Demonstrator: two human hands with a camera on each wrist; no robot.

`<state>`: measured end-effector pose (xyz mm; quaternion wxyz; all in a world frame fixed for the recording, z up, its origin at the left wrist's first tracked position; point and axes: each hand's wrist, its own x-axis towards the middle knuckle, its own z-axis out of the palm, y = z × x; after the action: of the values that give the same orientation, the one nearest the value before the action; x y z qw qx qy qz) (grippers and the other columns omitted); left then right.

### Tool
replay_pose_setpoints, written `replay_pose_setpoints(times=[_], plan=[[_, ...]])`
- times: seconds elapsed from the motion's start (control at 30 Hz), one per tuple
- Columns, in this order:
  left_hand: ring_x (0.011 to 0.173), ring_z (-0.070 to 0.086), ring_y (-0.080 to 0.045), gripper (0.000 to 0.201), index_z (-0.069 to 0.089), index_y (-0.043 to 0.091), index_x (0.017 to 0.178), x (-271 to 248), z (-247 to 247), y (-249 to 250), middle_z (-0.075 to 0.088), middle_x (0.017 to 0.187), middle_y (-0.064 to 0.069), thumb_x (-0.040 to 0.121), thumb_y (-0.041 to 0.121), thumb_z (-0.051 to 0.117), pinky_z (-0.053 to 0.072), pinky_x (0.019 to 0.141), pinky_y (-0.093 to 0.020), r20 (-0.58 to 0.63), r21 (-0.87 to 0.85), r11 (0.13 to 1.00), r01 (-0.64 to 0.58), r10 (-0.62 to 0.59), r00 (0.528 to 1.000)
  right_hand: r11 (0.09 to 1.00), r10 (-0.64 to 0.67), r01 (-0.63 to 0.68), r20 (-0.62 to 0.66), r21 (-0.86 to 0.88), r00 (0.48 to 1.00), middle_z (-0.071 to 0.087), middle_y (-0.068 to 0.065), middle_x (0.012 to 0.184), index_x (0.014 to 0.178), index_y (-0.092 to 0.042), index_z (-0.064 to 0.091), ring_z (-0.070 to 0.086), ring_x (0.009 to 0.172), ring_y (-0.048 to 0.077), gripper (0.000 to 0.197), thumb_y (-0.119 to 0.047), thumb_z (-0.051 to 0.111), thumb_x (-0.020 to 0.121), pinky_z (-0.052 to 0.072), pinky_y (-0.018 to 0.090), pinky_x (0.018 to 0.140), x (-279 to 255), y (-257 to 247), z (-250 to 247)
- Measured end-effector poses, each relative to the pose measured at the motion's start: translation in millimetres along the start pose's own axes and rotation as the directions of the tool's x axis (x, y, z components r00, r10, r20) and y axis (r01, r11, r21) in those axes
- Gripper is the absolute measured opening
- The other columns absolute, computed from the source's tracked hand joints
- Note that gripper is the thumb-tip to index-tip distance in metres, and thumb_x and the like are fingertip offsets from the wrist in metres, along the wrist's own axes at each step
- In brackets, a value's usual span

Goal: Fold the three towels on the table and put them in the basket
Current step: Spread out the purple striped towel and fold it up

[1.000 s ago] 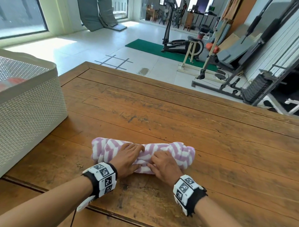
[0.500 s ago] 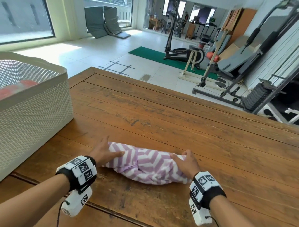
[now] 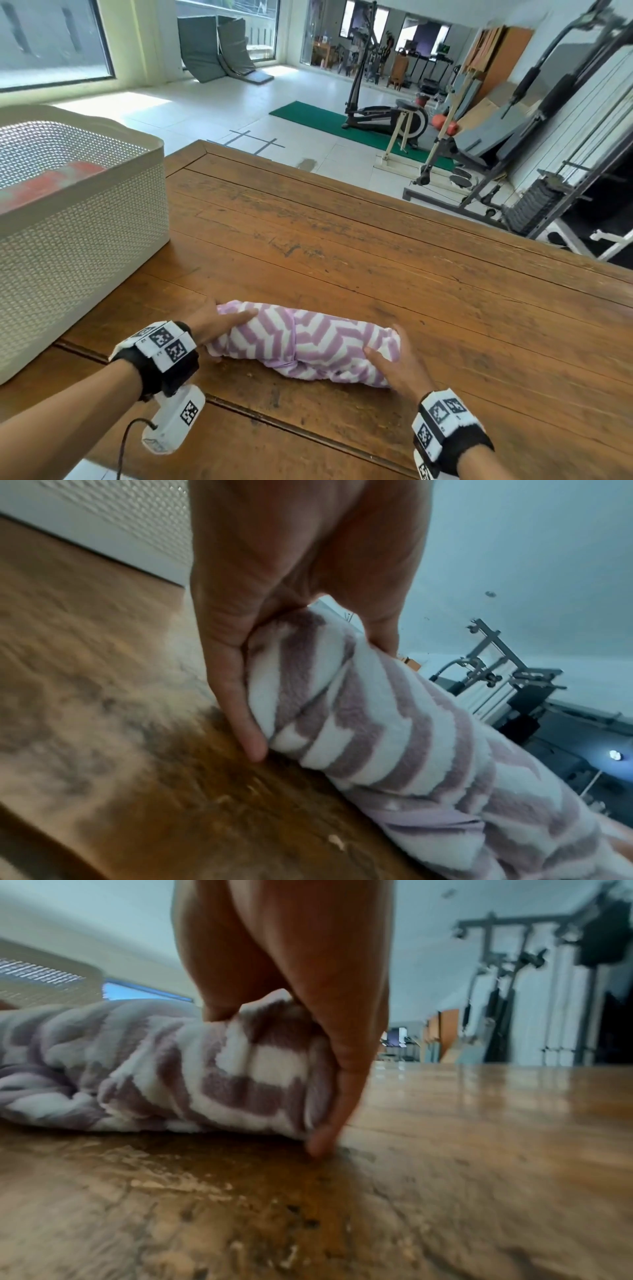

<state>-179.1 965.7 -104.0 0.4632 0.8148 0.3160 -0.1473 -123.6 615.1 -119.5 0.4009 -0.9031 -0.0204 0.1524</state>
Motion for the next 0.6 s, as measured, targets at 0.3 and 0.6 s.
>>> replay_pose_setpoints(times=[0.3,0.6], plan=[[0.091,0.06,-0.019,0.068,0.046,0.015,0.13,-40.8,-38.7,11.7,0.058,0.121,-0.011,0.074,0.044,0.074,0.055,0.07,-0.034,-0.072,-0.161,0.975,-0.154,0.144,0.987,0.979,-0.076,0.086,-0.061,0.185,0.995,0.052,0.001,0.127,0.133,-0.026,0.033,0.059,0.106,0.02,0.076,-0.046,0.077,0.073,0.059,0.046,0.078,25.6,-58.3,-23.6],[0.094,0.063,-0.02,0.089,0.046,0.02,0.131,-134.8,-175.5,63.0,0.061,0.116,-0.004,0.059,0.067,0.071,0.057,0.069,-0.033,-0.503,-0.114,0.893,-0.435,0.325,0.801,0.833,-0.502,0.504,-0.071,0.229,0.862,0.057,0.0,0.116,0.132,-0.023,0.043,0.061,0.096,0.016,0.067,-0.043,0.074,0.076,0.059,0.033,0.067,83.9,-272.0,-51.1]])
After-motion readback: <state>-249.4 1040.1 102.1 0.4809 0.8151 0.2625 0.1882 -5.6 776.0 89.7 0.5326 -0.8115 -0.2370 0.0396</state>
